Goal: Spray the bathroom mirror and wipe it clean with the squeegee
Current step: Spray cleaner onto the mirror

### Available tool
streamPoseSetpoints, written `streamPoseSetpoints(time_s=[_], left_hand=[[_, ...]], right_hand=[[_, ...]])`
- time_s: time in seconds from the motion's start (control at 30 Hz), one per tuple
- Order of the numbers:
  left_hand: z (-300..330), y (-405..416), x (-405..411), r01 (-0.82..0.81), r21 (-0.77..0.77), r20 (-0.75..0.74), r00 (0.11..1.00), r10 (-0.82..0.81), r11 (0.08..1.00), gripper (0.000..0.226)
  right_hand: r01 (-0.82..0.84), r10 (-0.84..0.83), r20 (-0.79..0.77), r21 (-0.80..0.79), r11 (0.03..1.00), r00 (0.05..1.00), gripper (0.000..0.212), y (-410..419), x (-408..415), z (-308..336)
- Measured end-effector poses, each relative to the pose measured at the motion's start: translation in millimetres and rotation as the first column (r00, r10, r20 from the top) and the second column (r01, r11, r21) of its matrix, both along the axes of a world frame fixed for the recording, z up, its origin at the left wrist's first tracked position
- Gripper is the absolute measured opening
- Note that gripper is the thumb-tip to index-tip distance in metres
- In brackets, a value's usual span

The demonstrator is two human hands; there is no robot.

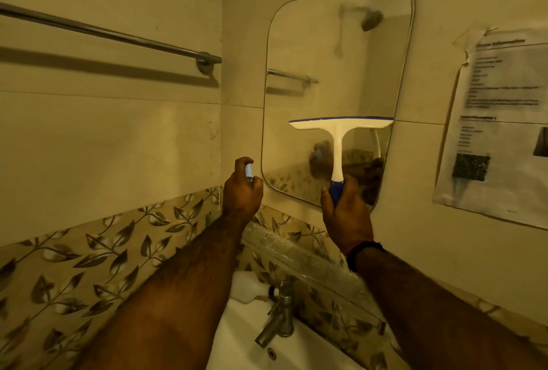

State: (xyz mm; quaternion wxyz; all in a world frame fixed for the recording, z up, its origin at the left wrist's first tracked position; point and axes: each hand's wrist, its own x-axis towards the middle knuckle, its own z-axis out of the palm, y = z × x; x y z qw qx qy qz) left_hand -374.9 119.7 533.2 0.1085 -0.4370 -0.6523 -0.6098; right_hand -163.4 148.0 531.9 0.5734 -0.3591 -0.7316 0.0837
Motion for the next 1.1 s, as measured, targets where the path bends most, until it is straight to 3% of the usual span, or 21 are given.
streamPoseSetpoints(time_s=[0.43,0.87,1.1], left_hand=[[66.9,13.8,-25.3,0.035,0.096,-0.043,0.999,-0.031,0.995,0.046],[159.7,34.1,-28.3,0.044,0.266,-0.087,0.996,-0.022,0.963,0.039],[210.2,38.3,-26.3,0.150,0.326,-0.114,0.986,-0.118,0.934,0.042]], right_hand=[[0.000,0.000,0.013,0.004,1.000,1.000,0.046,24.4,-23.4,12.6],[0.028,-0.022,-0.043,0.147,0.989,0.999,0.040,40.7,-44.8,70.0],[0.029,-0.027,-0.016,0.124,0.992,0.999,0.041,49.2,-44.2,81.3]])
